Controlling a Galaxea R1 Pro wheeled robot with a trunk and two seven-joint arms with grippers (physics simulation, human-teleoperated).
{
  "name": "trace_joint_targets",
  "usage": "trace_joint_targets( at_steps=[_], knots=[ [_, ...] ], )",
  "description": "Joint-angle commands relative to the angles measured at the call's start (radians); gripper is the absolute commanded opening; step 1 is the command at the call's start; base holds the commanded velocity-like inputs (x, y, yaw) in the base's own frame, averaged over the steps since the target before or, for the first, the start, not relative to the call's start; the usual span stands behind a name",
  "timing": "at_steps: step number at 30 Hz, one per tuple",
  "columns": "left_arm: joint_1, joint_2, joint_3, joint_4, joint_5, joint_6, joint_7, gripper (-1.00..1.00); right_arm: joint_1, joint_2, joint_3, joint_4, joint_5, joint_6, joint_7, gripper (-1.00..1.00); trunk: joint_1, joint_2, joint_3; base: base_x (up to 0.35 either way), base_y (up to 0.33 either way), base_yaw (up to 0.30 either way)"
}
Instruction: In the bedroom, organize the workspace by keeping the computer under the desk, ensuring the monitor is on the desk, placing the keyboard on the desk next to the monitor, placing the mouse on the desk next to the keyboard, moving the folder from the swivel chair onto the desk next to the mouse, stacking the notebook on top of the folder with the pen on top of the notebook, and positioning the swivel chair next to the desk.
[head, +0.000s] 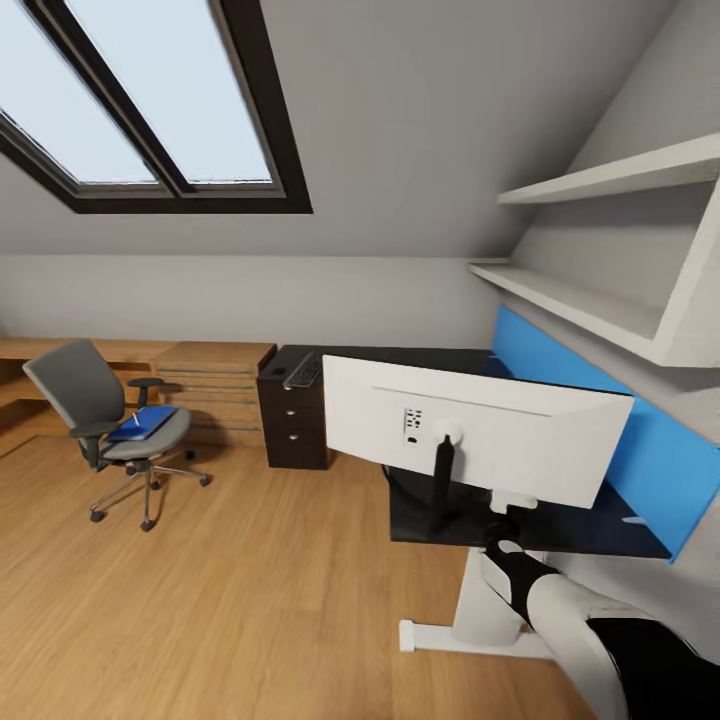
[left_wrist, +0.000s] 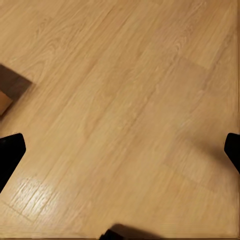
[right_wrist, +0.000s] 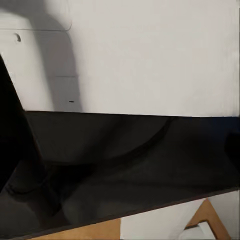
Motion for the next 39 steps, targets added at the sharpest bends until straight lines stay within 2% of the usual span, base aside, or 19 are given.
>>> trace_joint_targets(
  at_steps=[1, 4, 12, 15, 16, 18, 20, 23, 28, 30, 33, 39],
  knots=[
    [0.000, 0.001, -0.009, -0.001, 0.005, -0.004, 0.008, 1.00, 0.000, -0.002, 0.001, 0.001, -0.009, -0.013, 0.002, 1.00, 0.000, -0.001, -0.001, -0.001, -0.306, 0.000],
    [0.000, 0.001, -0.009, 0.000, 0.005, -0.003, 0.008, 1.00, 0.000, -0.008, 0.000, 0.002, -0.011, -0.035, 0.001, 1.00, 0.000, -0.001, -0.001, -0.001, -0.298, 0.000],
    [0.000, 0.000, -0.007, 0.001, 0.007, -0.002, 0.008, 1.00, 0.000, -0.050, -0.013, -0.004, -0.019, -0.039, 0.000, 1.00, 0.000, -0.001, -0.001, 0.000, -0.078, 0.000],
    [0.000, 0.000, -0.009, 0.014, 0.007, -0.002, 0.008, 1.00, -0.002, -0.073, -0.020, -0.009, -0.022, -0.025, -0.016, 1.00, 0.000, -0.001, -0.001, 0.000, -0.008, 0.000],
    [0.000, -0.002, -0.010, 0.033, 0.003, -0.005, 0.007, 1.00, -0.006, -0.084, -0.023, -0.038, -0.022, 0.018, -0.062, 1.00, 0.000, -0.001, -0.001, 0.000, -0.001, 0.000],
    [0.000, -0.002, -0.010, 0.036, 0.002, -0.005, 0.007, 1.00, -0.007, -0.090, -0.022, -0.056, -0.020, 0.064, -0.069, 1.00, 0.000, -0.001, -0.001, 0.004, 0.000, 0.000],
    [0.000, -0.003, -0.010, 0.039, 0.001, -0.005, 0.007, 1.00, -0.007, -0.119, -0.022, -0.079, -0.022, 0.134, -0.072, 1.00, 0.000, -0.001, -0.001, 0.178, -0.042, 0.000],
    [0.000, -0.007, -0.011, 0.039, 0.001, -0.004, 0.006, 1.00, -0.008, -0.135, -0.019, -0.083, -0.021, 0.151, -0.070, 1.00, 0.000, -0.001, -0.001, 0.255, -0.107, 0.000],
    [0.000, -0.016, -0.013, 0.040, -0.004, -0.003, 0.005, 1.00, -0.007, -0.142, -0.013, -0.082, -0.016, 0.158, -0.068, 1.00, 0.000, -0.001, -0.001, 0.298, -0.148, 0.000],
    [0.000, -0.022, -0.016, 0.040, -0.017, -0.002, 0.005, 1.00, -0.007, -0.143, -0.012, -0.082, -0.015, 0.159, -0.068, 1.00, 0.000, -0.001, -0.001, 0.309, -0.158, 0.000],
    [0.000, -0.028, -0.024, 0.040, -0.067, -0.003, 0.007, 1.00, -0.007, -0.144, -0.008, -0.081, -0.014, 0.159, -0.068, 1.00, 0.000, -0.001, -0.001, 0.311, -0.155, 0.000],
    [0.000, -0.030, -0.023, 0.040, -0.082, -0.004, 0.009, 1.00, -0.007, -0.144, -0.007, -0.076, -0.014, 0.158, -0.068, 1.00, 0.000, -0.001, -0.001, 0.312, -0.114, 0.000]
  ],
)
